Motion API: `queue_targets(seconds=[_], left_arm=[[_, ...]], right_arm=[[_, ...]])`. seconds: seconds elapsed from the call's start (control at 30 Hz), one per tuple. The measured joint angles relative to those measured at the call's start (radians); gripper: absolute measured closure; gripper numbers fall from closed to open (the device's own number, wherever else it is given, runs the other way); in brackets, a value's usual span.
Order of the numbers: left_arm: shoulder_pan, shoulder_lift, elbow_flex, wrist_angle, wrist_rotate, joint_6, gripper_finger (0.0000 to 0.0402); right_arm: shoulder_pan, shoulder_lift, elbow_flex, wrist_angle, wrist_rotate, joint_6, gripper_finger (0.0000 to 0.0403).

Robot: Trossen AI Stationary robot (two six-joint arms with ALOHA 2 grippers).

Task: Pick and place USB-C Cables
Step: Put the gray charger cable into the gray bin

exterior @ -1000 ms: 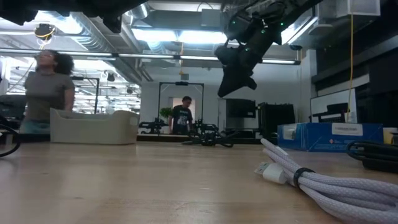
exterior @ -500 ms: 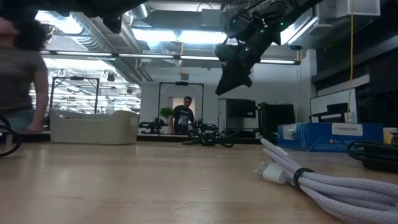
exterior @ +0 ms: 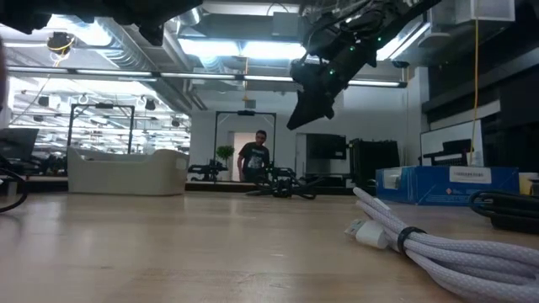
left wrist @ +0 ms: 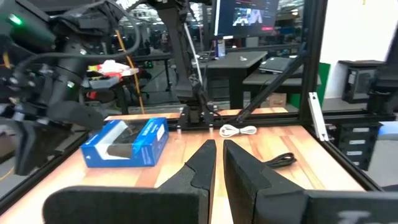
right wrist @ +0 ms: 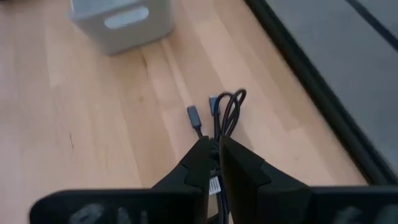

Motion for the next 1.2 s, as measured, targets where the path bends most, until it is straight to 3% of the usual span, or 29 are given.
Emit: queue_targets(seconds=[0.23,0.53,0.8,1.2], left_arm=[[0.000,0.000,0.000,0.000,-0.016,0.000,0.0376],[0.000,0.000,0.000,-0.001,-0.015,0.000,0.0376],[0.000,0.000,0.000,-0.001,-0.014,0.000,0.0376],[0.000,0.000,0.000,-0.001,-0.014,0.000,0.0376]], right_arm=[[0.000,0.058,-0.001,0.019,0.071,0.080,0.0360],[0.000,0.060,-0.001,0.020,0.070,0.082,0.0360],[0.004,0.060,-0.001,0.018,-0.068,0.090,0.0360],[0.007,0.060,-0.001,0.014,-0.050,0.101,0.0360]])
